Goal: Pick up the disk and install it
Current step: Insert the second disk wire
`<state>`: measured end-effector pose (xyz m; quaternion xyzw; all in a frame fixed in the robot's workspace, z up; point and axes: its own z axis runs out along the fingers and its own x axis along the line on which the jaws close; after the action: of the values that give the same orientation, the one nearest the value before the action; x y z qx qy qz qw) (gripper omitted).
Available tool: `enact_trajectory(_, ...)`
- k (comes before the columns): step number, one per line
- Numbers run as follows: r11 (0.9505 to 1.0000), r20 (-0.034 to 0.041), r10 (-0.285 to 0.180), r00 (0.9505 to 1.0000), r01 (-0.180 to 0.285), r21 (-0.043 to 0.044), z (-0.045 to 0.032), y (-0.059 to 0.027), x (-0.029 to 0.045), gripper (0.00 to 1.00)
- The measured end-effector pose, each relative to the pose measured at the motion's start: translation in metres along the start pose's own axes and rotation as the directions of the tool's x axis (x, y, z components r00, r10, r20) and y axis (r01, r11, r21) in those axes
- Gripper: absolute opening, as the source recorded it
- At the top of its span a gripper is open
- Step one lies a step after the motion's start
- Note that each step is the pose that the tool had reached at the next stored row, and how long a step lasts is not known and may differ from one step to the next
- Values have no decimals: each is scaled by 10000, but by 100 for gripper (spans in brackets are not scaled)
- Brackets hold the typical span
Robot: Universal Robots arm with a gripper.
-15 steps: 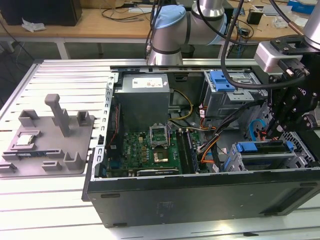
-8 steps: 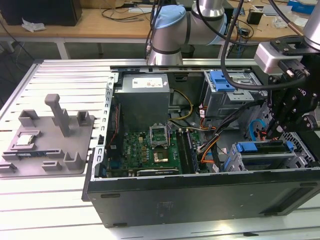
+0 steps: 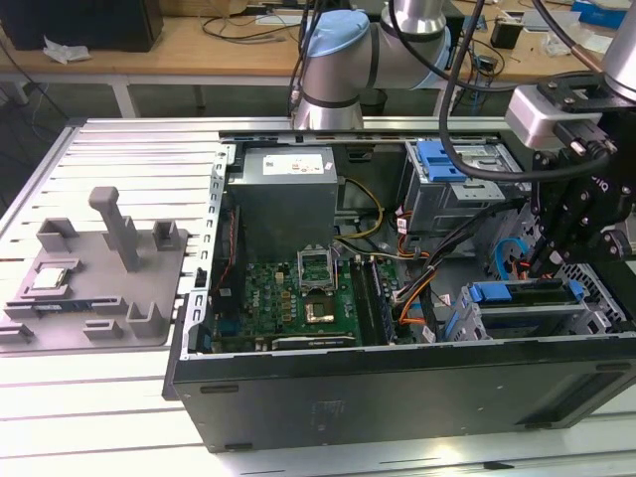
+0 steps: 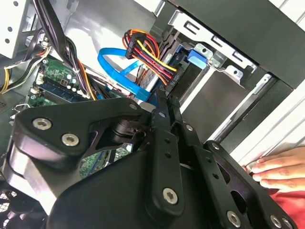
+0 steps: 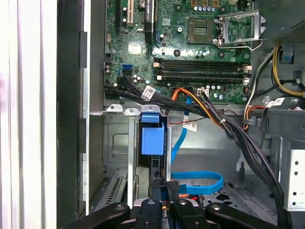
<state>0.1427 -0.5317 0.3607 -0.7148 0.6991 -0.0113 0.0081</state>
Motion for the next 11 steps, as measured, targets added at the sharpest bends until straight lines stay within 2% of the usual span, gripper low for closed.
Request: enact_trajectory(11,9999,4,-141,9999,141,1,20,1,4,16)
